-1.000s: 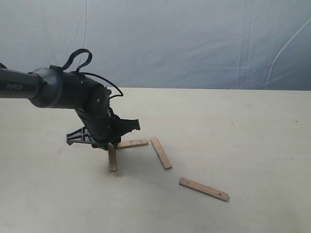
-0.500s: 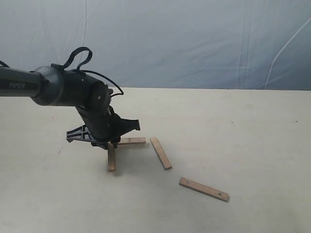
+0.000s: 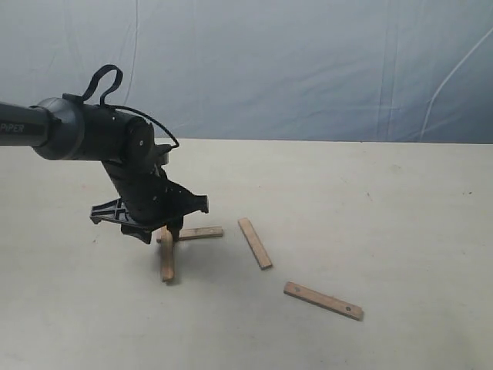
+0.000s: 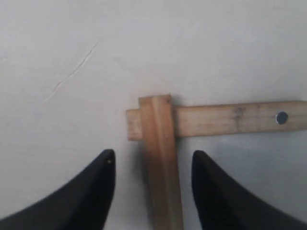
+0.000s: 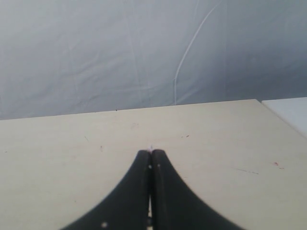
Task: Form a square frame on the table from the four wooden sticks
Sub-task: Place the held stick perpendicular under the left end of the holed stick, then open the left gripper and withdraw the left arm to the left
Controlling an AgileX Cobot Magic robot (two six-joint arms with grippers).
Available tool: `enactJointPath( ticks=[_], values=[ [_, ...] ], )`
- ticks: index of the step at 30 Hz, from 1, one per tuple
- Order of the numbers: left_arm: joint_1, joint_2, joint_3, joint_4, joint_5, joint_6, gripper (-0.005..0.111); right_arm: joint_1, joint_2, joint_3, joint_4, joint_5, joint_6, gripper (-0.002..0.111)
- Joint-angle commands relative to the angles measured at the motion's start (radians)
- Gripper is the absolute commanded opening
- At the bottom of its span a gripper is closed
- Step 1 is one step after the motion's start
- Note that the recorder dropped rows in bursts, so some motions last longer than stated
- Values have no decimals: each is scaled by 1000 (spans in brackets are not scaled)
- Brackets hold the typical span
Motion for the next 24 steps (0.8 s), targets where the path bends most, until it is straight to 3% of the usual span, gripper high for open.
enactJointPath(
  ticks=[1, 7, 9, 13, 15, 20, 24],
  values=[
    [3, 0, -4, -6, 18, 20, 58, 3, -3, -3, 1, -6, 1, -1],
    [1, -45, -4, -36, 26, 128, 54, 3, -3, -3, 1, -6, 1, -1],
    [1, -74, -4, -36, 28, 140, 43, 3, -3, -3, 1, -6, 1, -1],
    [1, -157, 1, -26, 19, 141, 6, 3, -3, -3, 1, -6, 1, -1],
    [1, -207, 24, -22, -7, 144, 0, 3, -3, -3, 1, -6, 1, -1],
    [1, -384, 171, -25, -221, 136, 0, 3, -3, -3, 1, -6, 1, -1],
    [1, -547, 376, -67, -509, 134, 0, 3, -3, -3, 1, -6, 1, -1]
  ],
)
